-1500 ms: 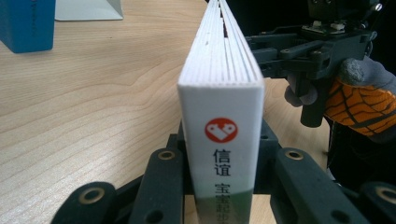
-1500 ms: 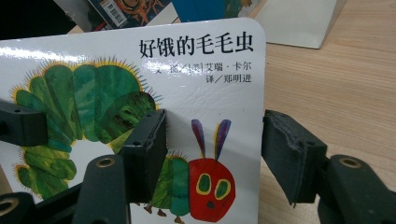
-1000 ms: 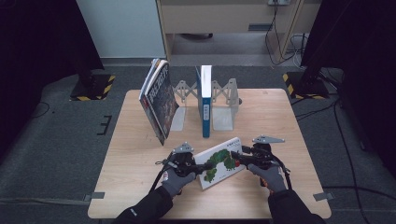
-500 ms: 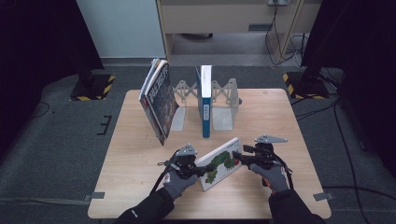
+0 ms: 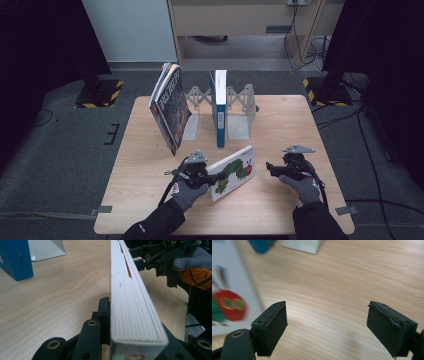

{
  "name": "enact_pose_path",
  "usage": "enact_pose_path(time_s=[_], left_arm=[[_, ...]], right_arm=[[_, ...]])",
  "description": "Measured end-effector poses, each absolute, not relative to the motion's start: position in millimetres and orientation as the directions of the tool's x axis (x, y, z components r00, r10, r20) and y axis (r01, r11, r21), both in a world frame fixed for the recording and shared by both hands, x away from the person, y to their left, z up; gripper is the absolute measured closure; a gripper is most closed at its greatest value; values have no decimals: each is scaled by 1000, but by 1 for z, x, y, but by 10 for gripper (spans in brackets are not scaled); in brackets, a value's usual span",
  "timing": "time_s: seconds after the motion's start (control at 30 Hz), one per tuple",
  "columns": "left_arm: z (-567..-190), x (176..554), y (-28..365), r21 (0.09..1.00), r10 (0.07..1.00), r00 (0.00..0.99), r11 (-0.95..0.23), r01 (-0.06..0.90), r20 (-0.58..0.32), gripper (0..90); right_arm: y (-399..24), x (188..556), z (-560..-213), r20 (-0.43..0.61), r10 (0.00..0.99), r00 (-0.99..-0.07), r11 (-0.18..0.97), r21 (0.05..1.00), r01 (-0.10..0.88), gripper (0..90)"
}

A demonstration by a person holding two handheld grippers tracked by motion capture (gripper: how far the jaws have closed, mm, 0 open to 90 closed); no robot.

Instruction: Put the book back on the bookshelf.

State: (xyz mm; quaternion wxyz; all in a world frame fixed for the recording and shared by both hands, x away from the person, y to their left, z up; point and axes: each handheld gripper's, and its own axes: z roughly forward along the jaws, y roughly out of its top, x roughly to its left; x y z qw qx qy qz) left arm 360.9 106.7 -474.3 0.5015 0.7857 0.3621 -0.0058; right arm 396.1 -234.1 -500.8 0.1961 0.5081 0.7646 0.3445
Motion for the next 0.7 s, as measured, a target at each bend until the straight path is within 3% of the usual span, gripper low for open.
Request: enact_pose_path(time_s=[0.23,0.7], left_arm=[[-465,362,112,794,583,726,-212,570,-365,750],[-448,369,115,824,637,704,-186,535,-313,750]], right_arm=[[-247,399,-510,-5,938,-345,256,683,684,146],[-259,405,-530,-16,940,-341,272,639,720,78]])
